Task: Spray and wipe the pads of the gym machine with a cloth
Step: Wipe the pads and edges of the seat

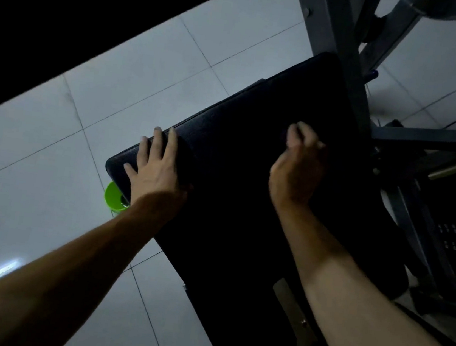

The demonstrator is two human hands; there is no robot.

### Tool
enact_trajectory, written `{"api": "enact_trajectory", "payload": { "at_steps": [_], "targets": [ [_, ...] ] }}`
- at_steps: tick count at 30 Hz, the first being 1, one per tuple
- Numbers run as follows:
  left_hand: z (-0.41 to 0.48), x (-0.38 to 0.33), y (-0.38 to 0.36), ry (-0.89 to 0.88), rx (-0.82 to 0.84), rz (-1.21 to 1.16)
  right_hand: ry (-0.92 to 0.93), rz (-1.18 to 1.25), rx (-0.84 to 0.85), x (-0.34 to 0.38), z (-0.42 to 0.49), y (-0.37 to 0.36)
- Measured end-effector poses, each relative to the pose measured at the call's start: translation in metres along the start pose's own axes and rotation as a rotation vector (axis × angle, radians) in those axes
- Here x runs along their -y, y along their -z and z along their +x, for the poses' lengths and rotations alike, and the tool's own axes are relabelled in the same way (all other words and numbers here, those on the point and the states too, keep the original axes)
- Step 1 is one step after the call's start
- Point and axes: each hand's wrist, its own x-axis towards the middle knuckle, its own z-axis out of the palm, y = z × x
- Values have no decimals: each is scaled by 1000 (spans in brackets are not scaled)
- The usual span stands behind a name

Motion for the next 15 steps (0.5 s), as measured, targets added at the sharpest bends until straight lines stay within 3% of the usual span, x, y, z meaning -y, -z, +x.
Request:
{"api": "enact_trajectory", "payload": {
  "at_steps": [4, 8, 10, 13, 15],
  "targets": [
    [-18, -4, -17, -189, 29, 71, 452, 97, 176, 13, -103, -19],
    [-18, -9, -20, -204, 81, 104, 758, 50, 324, -11, -135, -12],
    [-19, -12, -19, -204, 82, 123, 654, 26, 225, -32, -108, -8],
    [-25, -24, -25, -166, 75, 103, 172, 75, 7, -68, -64, 11],
    [-29, -36, -31, -181, 56, 82, -22, 94, -41, -72, -55, 17]
  ]
}}
